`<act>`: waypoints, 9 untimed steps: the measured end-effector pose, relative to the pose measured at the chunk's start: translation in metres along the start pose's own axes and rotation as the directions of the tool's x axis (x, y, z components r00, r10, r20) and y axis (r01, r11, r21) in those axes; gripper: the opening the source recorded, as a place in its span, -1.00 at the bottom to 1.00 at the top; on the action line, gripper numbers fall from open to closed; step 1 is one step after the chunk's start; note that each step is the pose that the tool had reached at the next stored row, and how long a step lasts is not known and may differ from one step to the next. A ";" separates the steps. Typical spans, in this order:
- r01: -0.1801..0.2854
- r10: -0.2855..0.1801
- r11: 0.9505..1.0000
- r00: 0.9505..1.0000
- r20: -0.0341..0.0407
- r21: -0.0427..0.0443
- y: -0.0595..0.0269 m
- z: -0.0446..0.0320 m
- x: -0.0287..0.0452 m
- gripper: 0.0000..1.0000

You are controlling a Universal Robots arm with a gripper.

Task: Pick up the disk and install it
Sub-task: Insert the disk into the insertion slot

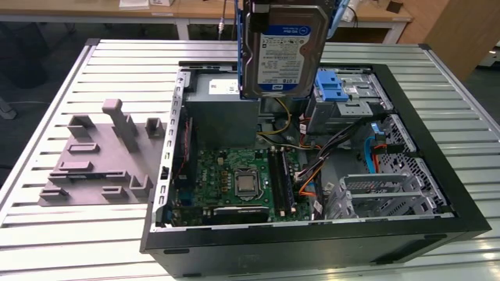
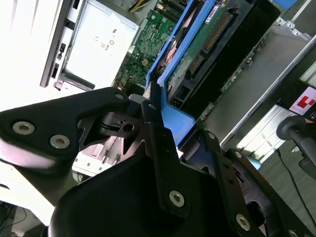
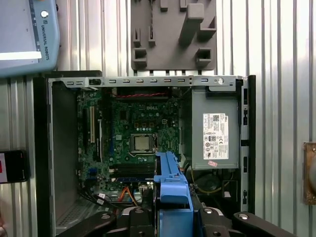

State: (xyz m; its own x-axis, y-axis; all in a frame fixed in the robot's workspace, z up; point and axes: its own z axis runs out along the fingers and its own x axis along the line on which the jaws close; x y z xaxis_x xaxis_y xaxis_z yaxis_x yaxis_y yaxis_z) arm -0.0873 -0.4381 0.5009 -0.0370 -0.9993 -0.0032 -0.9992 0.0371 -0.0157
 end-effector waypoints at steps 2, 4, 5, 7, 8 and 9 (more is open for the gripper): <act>0.000 0.000 1.000 1.000 0.000 0.000 -0.0001 0.0000 0.0008 -0.27; 0.000 0.000 1.000 1.000 0.000 0.000 -0.0001 0.0000 0.0023 -0.27; 0.000 0.000 1.000 1.000 0.000 0.000 -0.0001 0.0000 0.0030 -0.27; 0.000 0.000 1.000 1.000 0.000 0.000 -0.0002 0.0000 0.0047 -0.27; 0.000 0.000 1.000 1.000 0.000 0.000 -0.0002 0.0000 0.0055 -0.27; 0.000 0.000 1.000 1.000 0.000 0.000 -0.0002 0.0000 0.0062 -0.27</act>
State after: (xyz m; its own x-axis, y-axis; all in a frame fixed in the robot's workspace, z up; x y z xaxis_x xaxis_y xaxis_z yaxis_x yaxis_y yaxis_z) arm -0.0873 -0.4443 0.5009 -0.0370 -0.9993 -0.0032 -0.9992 0.0371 -0.0157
